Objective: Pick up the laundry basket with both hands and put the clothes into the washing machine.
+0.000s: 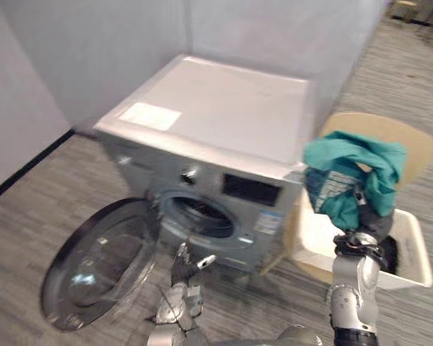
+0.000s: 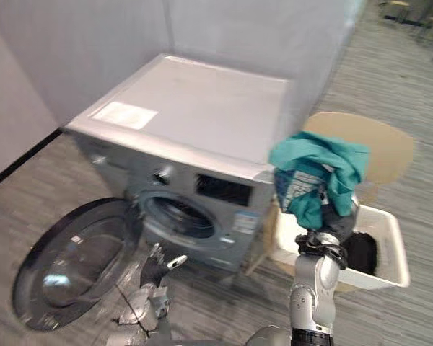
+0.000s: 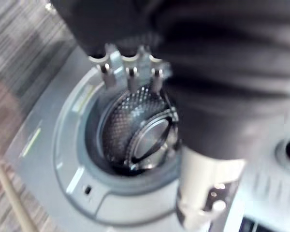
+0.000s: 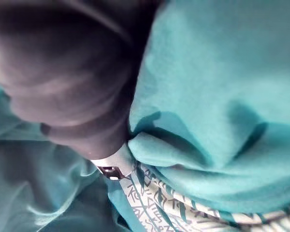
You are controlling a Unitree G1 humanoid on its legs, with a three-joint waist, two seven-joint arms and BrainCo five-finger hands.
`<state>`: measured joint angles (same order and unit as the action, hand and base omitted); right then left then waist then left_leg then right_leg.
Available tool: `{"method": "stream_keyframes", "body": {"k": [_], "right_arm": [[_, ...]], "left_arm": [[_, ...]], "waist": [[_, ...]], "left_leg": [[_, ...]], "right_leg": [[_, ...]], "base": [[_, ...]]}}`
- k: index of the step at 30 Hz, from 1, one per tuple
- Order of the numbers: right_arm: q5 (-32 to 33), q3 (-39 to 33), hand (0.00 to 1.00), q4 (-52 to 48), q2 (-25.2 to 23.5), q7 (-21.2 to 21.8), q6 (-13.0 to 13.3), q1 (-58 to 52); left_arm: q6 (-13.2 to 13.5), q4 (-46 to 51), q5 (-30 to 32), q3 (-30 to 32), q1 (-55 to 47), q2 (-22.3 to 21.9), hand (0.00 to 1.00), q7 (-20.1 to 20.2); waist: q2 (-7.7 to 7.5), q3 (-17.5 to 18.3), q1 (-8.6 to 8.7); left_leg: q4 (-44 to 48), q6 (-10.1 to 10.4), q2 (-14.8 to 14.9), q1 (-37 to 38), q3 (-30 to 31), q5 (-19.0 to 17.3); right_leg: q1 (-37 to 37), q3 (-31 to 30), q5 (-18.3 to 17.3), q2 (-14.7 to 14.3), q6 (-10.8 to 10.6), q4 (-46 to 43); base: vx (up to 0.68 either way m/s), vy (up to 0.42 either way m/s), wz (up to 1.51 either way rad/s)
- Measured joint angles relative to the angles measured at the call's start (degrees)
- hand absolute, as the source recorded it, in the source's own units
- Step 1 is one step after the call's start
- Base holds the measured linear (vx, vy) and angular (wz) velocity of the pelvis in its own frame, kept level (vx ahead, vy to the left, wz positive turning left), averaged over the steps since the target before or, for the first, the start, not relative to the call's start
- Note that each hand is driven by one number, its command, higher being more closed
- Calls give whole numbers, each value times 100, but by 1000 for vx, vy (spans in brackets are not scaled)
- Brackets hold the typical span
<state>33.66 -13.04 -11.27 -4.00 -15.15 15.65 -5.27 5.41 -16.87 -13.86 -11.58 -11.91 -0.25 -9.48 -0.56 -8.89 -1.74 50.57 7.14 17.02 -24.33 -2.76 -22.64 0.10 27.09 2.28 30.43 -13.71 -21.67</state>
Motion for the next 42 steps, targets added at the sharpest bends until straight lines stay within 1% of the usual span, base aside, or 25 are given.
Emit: {"method": "stream_keyframes", "body": {"k": [1, 2, 3, 4, 5, 6, 7, 8, 9, 10, 11, 12, 15, 17, 18, 19, 20, 21, 22, 26, 32, 34, 37, 39, 42], "right_arm": [[-27, 2, 100, -73, -3, 1, -5, -46], [-113, 24, 100, -93, -1, 7, -36, -28], [-140, 104, 100, -93, -1, 14, -78, 12], [-163, 325, 100, -85, 1, 22, -154, 23], [-169, 494, 100, -84, 3, 69, -219, 16], [-174, 543, 100, -84, 3, 110, -228, 12], [-173, 583, 100, -86, 2, 213, -217, 19], [-172, 593, 100, -86, 2, 273, -210, 19], [-168, 626, 100, -81, 2, 355, -203, -11], [-165, 646, 100, -73, 4, 394, -204, -43], [-154, 734, 100, -9, 12, 430, -215, -142], [-153, 812, 100, 157, 20, 500, -249, -214], [-152, 1076, 100, 339, 58, 553, -304, -424], [-151, 1314, 100, 352, 112, 697, -371, -610], [-152, 1413, 100, 360, 168, 874, -454, -783], [-154, 1487, 100, 392, 60, 1013, -528, -963], [-154, 1491, 100, 360, 71, 1077, -548, -1132], [-153, 1501, 100, 477, 86, 1145, -570, -1202], [-154, 1548, 100, 578, 81, 1195, -713, -1378], [-162, 1526, 100, 862, 103, 1415, -811, -1902], [-331, 1453, 100, 1476, 119, 1602, -993, -2095], [-448, 1283, 100, 1831, 129, 1659, -1002, -2007], [-622, 972, 100, 2452, 148, 1644, -1024, -1619], [-738, 707, 100, 2920, 228, 1530, -1046, -1230], [-795, 363, 100, 3806, 460, 1179, -1047, -307]], "left_arm": [[0, -22, 25, -7, 6, 88, 0, 16], [4, -80, 107, 106, 6, 161, 0, 42], [4, -82, 104, 201, 5, 168, 0, 43], [6, -82, 100, 342, 3, 182, 0, 41], [14, -81, 103, 338, 16, 222, 0, 54], [24, -81, 104, 323, 17, 224, 0, 63], [60, -54, 103, 298, 19, 210, 0, 79], [92, -42, 102, 295, 23, 202, 0, 80], [139, -48, 102, 301, 36, 189, 0, 79], [136, -52, 101, 303, 24, 188, 0, 86], [127, -58, 101, 303, -51, 177, 0, 124], [124, -57, 102, 267, -151, 157, 0, 201], [122, -57, 100, 248, -299, 143, 0, 205], [117, -61, 98, 250, -437, 121, 0, 201], [114, -86, 93, 255, -474, 59, 0, 206], [119, -121, 93, 343, -489, 130, 0, 206], [121, -123, 93, 360, -527, 84, 0, 223], [117, -171, 91, 350, -542, 36, 0, 236], [100, -277, 95, 334, -575, 66, 0, 308], [105, -300, 101, 319, -567, 95, 0, 449], [114, -349, 102, 321, -583, 108, 0, 448], [126, -372, 103, 309, -612, 104, 0, 457], [132, -502, 102, 289, -591, 110, 0, 464], [135, -523, 101, 238, -550, 110, 0, 466], [155, -526, 98, 166, -429, 101, 0, 564]], "waist": [[-42, 26, -27], [2, 26, -122], [-13, 36, -130], [110, -18, -152], [94, -8, -181], [64, 10, -198], [6, 50, -205], [-16, 70, -199], [-73, 104, -200], [-77, 102, -200], [-85, 92, -194], [-55, 88, -187], [-40, 94, -204], [-51, 92, -216], [-57, 93, -184], [-323, 31, -193], [-58, 47, -265], [-60, -4, -227], [-120, 42, -201], [-133, 51, -19], [-81, 32, -19], [-55, 26, 29], [14, -17, 104], [79, -58, 102], [262, -181, 102]], "left_leg": [[13, -165, -207, -31, -183, -123], [-139, -355, -282, 80, -578, -136], [-236, -422, -310, 167, -692, -97], [-605, -607, -377, 447, -919, 21], [-1252, -792, -610, 824, -1090, 287], [-1663, -858, -752, 1029, -1198, 474], [-2542, -902, -1114, 1373, -1295, 896], [-2924, -899, -1288, 1508, -1301, 1082], [-3558, -1048, -1659, 1732, -1348, 1393], [-3700, -1152, -1785, 1795, -1386, 1465], [-3913, -1285, -2047, 1939, -1453, 1550], [-4034, -1318, -2193, 2043, -1509, 1572], [-4298, -1448, -2300, 2042, -1533, 1665], [-4649, -1356, -2376, 2014, -1495, 1773], [-4802, -938, -2381, 2031, -1623, 1518], [-3934, -1070, -2234, 1752, -1920, 1161], [-3391, -1454, -1674, 1620, -1621, 1137], [-3351, -1302, -1752, 1637, -1475, 1045], [-3663, -1159, -1821, 1800, -1482, 1166], [-4176, -1271, -2007, 1844, -1393, 1568], [-4300, -1226, -2017, 1902, -1401, 1670], [-4469, -1035, -2015, 1928, -1449, 1794], [-4604, -901, -1992, 1993, -1473, 1890], [-4691, -793, -1974, 2041, -1477, 1961], [-4868, -586, -1943, 2009, -1473, 2136]], "right_leg": [[-49, -95, 723, 126, 240, 325], [-297, -255, 1166, 224, 866, 382], [-423, -251, 888, 190, 1054, 71], [-541, -180, 249, -21, 810, -496], [-555, -107, -302, -303, 578, -979], [-547, -61, -575, -454, 547, -1184], [-532, 71, -1043, -773, 613, -1443], [-528, 175, -1230, -923, 698, -1517], [-521, 293, -1507, -1279, 724, -1542], [-511, 291, -1577, -1366, 696, -1506], [-433, 299, -1780, -1439, 881, -1371], [-307, 271, -1953, -1452, 990, -1139], [-234, 67, -1979, -1599, 983, -611], [-228, -35, -1964, -1802, 993, -177], [-188, -92, -1876, -1910, 1095, 161], [-163, -139, -1702, -1732, 949, 442], [-151, -52, -1701, -1967, 896, 314], [-123, -110, -1686, -1972, 917, 346], [-121, -194, -1623, -1929, 965, 501], [-135, -90, -1479, -1877, 894, 732], [-155, -72, -1490, -1867, 903, 679], [-232, -103, -1491, -1879, 908, 694], [-236, -147, -1485, -1922, 914, 696], [-235, -161, -1479, -1942, 922, 698], [-350, -137, -1434, -1976, 986, 689]], "base": [[60, 776, -21], [59, 760, -47], [50, 838, -74], [27, 571, -57], [32, 526, -46], [33, 418, -19], [18, 282, -1], [2, 382, 10], [-4, 288, 13], [0, 294, 13], [-6, 180, 3], [-8, 165, -2], [-39, 120, -8], [-72, 40, -6], [-37, 13, 0], [-18, -13, -14], [24, -16, -14], [33, 4, -29], [44, 35, -8], [27, 6, 12], [37, -55, 1], [7, -75, -8], [-7, -97, -9], [-21, -76, -6], [-55, -80, 0]]}}
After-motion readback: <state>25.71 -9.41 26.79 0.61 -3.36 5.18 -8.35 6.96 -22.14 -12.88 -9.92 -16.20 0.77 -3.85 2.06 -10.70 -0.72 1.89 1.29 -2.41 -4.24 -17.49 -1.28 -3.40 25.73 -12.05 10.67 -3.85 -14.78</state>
